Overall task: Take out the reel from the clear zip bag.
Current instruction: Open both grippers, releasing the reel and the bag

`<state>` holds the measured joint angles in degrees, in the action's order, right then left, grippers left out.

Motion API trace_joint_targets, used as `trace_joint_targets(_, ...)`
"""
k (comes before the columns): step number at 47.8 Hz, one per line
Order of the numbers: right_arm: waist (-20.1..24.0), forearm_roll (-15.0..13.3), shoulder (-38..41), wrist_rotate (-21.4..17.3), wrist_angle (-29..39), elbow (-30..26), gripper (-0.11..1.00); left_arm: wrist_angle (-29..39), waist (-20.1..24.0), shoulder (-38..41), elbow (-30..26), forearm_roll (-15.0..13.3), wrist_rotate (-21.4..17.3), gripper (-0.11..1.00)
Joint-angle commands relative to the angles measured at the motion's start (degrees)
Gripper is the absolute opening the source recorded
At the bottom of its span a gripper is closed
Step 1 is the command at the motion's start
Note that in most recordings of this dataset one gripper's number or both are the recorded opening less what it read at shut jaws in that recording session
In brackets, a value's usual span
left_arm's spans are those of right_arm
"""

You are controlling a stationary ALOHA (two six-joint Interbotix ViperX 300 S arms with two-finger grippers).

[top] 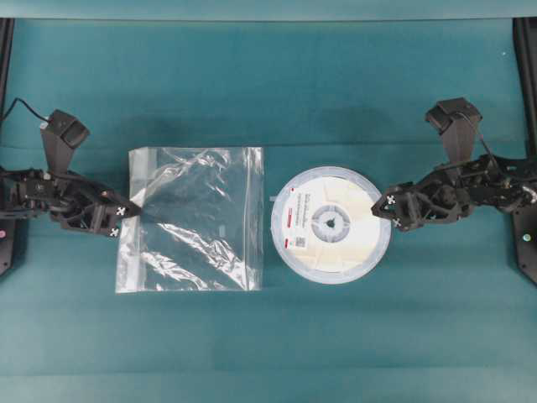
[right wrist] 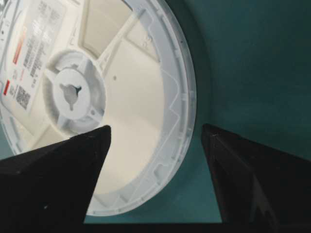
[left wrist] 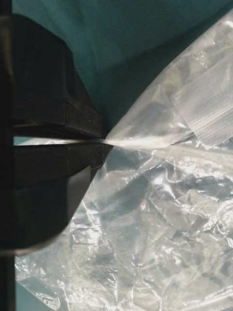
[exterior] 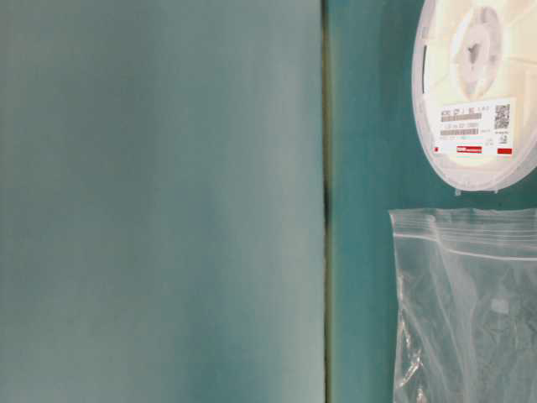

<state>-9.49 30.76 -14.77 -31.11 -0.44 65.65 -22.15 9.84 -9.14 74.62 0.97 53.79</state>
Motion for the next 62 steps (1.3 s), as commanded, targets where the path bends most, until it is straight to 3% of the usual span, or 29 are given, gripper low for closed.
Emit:
trace_joint_targets(1, 0.0, -0.3, -0.5, -0.3, -1.1, -0.4, 0.86, -0.1, -0.2, -0.3, -0.5, 0.2, -0.1, 0.01)
trace_joint_targets(7, 0.0, -0.4, -0.8, -0.2, -1.9, -0.4, 0.86, -0.1, -0.1, -0.4, -0.5, 0.2, -0.1, 0.02)
trace_joint_targets(11, 0.0, -0.4, -1.1, -0.1, -2.1, -0.5, 0.86, -0.1, -0.1, -0.6, -0.6, 0.2, -0.1, 0.11)
trace_joint_targets(23, 0.3, -2.8, -2.5, 0.3, -1.8, -0.7, 0.86, 2.0, -0.1, -0.8, -0.8, 0.2, 0.1, 0.75)
trace_joint_targets(28, 0.4, -4.0, -3.3, 0.3, -1.8, -0.7, 0.86, 6.2, -0.4, -0.8, -1.3, 0.2, -0.2, 0.94)
trace_joint_targets(47, 0.3, -7.3, -5.4, 0.3, -2.0, -0.7, 0.86, 10.9, -1.7, -7.1, -1.8, 0.2, -0.2, 0.95)
trace_joint_targets(62, 0.3, -10.6, -7.8, 0.3, -2.5, -1.3, 0.86, 22.5, -1.7, -20.2, -4.0, 0.4, -1.4, 0.95)
